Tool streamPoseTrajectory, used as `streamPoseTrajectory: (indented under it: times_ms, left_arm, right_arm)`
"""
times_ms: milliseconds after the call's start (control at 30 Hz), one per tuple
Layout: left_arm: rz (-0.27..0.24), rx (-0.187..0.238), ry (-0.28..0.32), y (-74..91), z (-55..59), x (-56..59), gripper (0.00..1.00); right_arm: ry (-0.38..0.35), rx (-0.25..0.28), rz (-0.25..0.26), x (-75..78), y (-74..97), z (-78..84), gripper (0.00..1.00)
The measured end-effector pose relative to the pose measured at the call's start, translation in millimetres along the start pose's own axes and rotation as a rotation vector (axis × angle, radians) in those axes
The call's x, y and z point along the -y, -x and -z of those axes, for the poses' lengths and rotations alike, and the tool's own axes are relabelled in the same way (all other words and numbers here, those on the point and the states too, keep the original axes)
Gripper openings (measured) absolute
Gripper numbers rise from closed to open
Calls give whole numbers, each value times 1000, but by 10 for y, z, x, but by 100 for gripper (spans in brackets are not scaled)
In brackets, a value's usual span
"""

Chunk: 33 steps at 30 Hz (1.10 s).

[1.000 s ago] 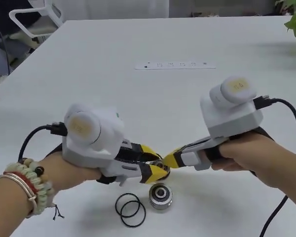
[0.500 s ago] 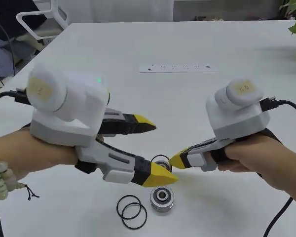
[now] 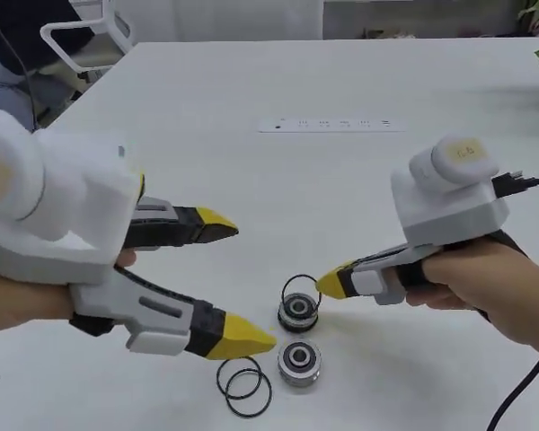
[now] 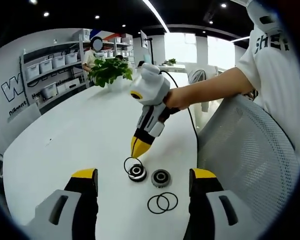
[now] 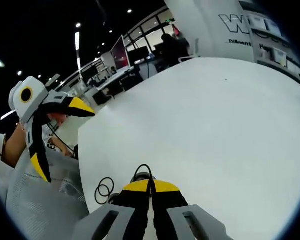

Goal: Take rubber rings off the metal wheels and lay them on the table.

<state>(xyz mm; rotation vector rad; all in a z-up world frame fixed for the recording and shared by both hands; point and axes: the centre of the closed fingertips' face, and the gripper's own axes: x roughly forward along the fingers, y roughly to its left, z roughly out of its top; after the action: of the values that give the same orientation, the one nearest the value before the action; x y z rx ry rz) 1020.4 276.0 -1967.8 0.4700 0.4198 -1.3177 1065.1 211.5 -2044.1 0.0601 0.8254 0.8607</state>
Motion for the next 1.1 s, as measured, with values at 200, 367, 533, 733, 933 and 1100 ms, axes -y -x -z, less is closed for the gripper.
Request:
streamPoseTrajectory:
  times_ms: [200,367,533,733,933,1100]
  left_arm:
    - [-51,-5,24,186,121,-14,74]
    - [-93,-17,42,296,235,20,76]
    - [-99,-32,77,365,358,130,76]
    - [-105,-107,87,464,570,245,77]
    - [-133,-118,122,564,653,240,78]
    - [-137,-157,129,622,776,280,79]
  right_arm:
    - [13,4,-5,-48,8,-26,0]
    - [35,-5,-14,-117,-15,-31,0]
    - [55,1,-33,-204,-19,-74,0]
    - [88,4,-58,-322,-40,-119,0]
    - [124,1,-90,-460,-64,-154,0]
    - [155,-7,-115,-564,-99,-160,0]
